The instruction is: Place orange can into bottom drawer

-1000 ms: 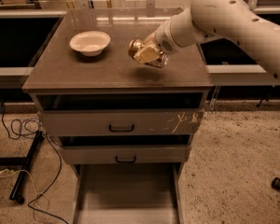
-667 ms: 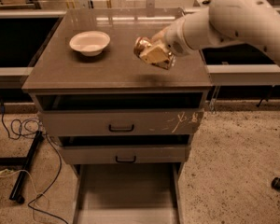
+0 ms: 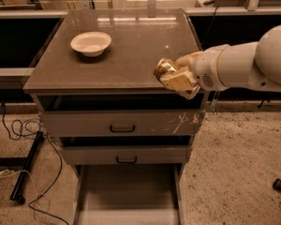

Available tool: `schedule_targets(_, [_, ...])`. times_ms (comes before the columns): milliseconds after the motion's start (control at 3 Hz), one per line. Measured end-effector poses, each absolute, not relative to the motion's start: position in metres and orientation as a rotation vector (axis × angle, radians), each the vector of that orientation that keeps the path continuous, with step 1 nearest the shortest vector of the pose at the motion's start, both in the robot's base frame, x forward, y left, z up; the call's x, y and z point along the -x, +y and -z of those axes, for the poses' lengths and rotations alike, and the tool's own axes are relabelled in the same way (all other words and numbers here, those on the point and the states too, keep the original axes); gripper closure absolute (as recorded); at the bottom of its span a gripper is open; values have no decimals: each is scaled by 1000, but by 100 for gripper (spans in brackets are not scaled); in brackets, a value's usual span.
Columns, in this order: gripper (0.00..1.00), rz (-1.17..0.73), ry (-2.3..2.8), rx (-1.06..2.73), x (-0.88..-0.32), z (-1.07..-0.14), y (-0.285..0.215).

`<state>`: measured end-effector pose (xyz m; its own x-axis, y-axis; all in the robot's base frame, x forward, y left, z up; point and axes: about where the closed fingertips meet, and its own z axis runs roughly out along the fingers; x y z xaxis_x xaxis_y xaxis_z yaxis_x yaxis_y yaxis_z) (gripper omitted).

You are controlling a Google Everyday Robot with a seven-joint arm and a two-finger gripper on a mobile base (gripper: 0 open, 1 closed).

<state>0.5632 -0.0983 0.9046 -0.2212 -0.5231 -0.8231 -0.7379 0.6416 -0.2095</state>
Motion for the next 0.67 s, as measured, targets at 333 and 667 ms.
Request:
schedule_targets(333, [100, -278, 1892, 999, -563, -905, -98])
schedule_targets(667, [100, -309, 1912, 994, -575, -887, -81])
